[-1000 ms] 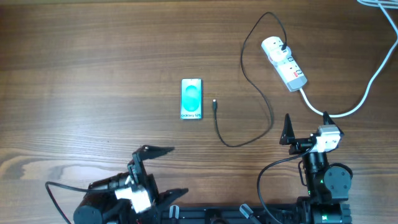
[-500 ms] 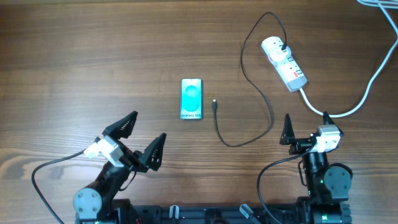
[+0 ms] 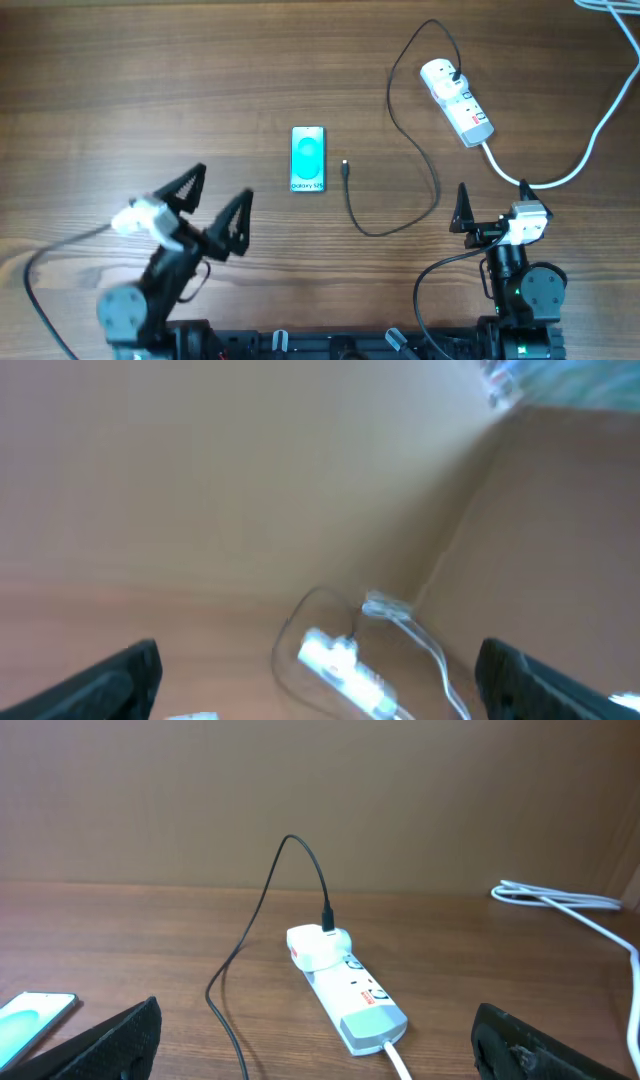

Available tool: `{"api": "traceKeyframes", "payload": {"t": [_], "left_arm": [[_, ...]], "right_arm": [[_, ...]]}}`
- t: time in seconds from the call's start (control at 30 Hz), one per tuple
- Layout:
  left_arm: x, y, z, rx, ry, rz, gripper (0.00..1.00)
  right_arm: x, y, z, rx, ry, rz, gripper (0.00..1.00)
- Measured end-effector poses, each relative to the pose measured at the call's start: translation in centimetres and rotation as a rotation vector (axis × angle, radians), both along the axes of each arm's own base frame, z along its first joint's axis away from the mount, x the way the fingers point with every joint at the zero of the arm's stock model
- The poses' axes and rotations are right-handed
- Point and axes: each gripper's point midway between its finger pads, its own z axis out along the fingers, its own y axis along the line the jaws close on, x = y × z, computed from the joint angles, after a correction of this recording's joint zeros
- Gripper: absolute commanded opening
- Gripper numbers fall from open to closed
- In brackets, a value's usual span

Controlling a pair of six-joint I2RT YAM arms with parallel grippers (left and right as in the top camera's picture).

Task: Plug charger to phone and switch on socket
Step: 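Raise the left arm and move the left gripper over the phone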

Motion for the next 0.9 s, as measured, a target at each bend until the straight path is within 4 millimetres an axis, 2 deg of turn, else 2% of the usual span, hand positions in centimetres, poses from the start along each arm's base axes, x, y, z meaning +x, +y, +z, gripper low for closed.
{"api": "traceKeyframes", "payload": {"t": [0.07,0.1,0.13,0.17,0.23,0.37,0.53,0.7,0.83,0.9], "left_arm": [[2.2,0.1,-0.3,0.013,0.190,0.008,1.00],[3.2,0.2,-1.3,0.019,0.353,0.007,1.00],[3.9,0.2,-1.2,0.026,0.397,0.008,1.00],[4.7,0.2,-1.8,0.031,0.524,0.007,1.00],[6.8,0.0,-1.7,0.040,0.695,-0.006,1.00],[9.2,-1.8,-1.9,0.031,0.802,-0.093,1.00],[9.9,-3.5,-2.6,-0.015,0.845,-0.190,0.99],[8.6,-4.3,-2.3,-0.036,0.965,-0.190,1.00],[8.3,-5.4,-0.7,0.076,1.069,-0.135,0.99],[9.0,-6.5,0.4,0.156,1.089,-0.106,1.00]], "right_arm": [[0.0,0.0,0.0,0.000,-0.001,0.000,1.00],[0.0,0.0,0.0,0.000,0.000,0.000,1.00],[0.0,0.0,0.0,0.000,0.000,0.000,1.00],[0.0,0.0,0.0,0.000,0.001,0.000,1.00],[0.0,0.0,0.0,0.000,0.002,0.000,1.00],[0.0,0.0,0.0,0.000,0.002,0.000,1.00],[0.0,0.0,0.0,0.000,0.002,0.000,1.00],[0.0,0.0,-0.1,0.000,0.002,0.000,1.00],[0.0,0.0,0.0,0.000,0.002,0.000,1.00],[0.0,0.0,-0.1,0.000,0.002,0.000,1.00]]}}
